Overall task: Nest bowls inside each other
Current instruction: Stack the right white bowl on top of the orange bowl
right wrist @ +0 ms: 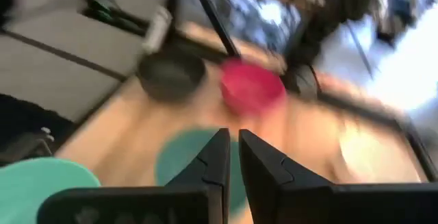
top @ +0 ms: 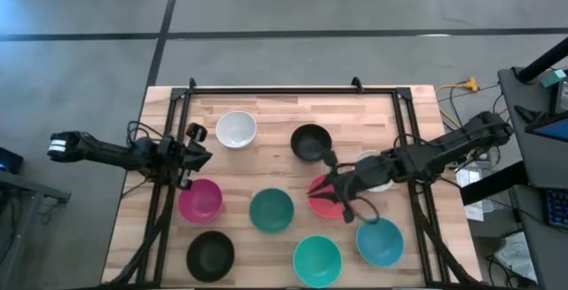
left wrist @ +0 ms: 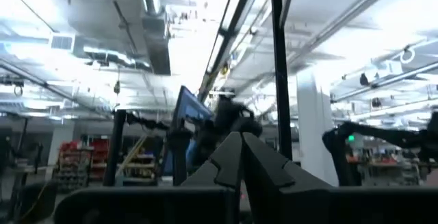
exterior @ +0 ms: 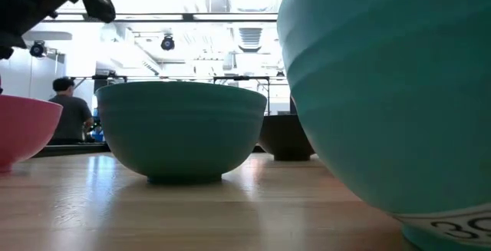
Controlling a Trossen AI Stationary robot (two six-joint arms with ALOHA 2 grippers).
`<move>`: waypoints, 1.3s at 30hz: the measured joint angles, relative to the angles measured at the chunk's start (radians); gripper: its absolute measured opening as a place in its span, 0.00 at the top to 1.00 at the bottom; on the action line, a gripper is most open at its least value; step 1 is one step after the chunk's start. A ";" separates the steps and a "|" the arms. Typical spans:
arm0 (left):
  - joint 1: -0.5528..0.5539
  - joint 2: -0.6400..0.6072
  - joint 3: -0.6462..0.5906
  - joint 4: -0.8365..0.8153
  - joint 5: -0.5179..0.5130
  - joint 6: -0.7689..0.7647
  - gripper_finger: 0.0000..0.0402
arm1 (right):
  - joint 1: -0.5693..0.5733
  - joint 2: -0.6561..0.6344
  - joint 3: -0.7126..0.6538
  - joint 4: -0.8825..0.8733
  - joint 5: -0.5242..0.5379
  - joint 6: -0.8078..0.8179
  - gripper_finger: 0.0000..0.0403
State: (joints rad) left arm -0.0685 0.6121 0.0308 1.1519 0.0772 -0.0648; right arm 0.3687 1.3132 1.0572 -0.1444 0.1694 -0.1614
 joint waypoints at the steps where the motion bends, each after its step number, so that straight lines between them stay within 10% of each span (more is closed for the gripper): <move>1: 0.000 0.014 0.008 -0.003 0.000 0.001 1.00 | 0.013 0.001 0.014 -0.053 0.072 0.050 0.93; 6: 0.001 0.110 0.043 -0.018 0.088 0.045 1.00 | 0.074 0.015 0.099 -0.394 0.456 0.306 0.93; 10: 0.000 0.173 0.078 -0.030 0.164 0.047 1.00 | 0.083 0.018 0.179 -0.667 0.530 0.571 0.93; 18: 0.001 0.244 0.172 -0.132 0.157 0.068 1.00 | -0.008 0.018 0.267 -0.882 0.371 0.802 0.93; 28: 0.001 0.249 0.444 -0.844 -0.096 0.125 1.00 | -0.204 0.019 0.272 -1.076 0.069 0.883 0.93; 39: -0.001 0.276 0.453 -0.827 -0.139 0.176 1.00 | -0.129 0.026 0.228 -1.130 -0.016 0.913 0.93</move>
State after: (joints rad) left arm -0.0693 0.8879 0.4839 0.3249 -0.0616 0.1116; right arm 0.2401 1.3392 1.2856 -1.2739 0.1535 0.7521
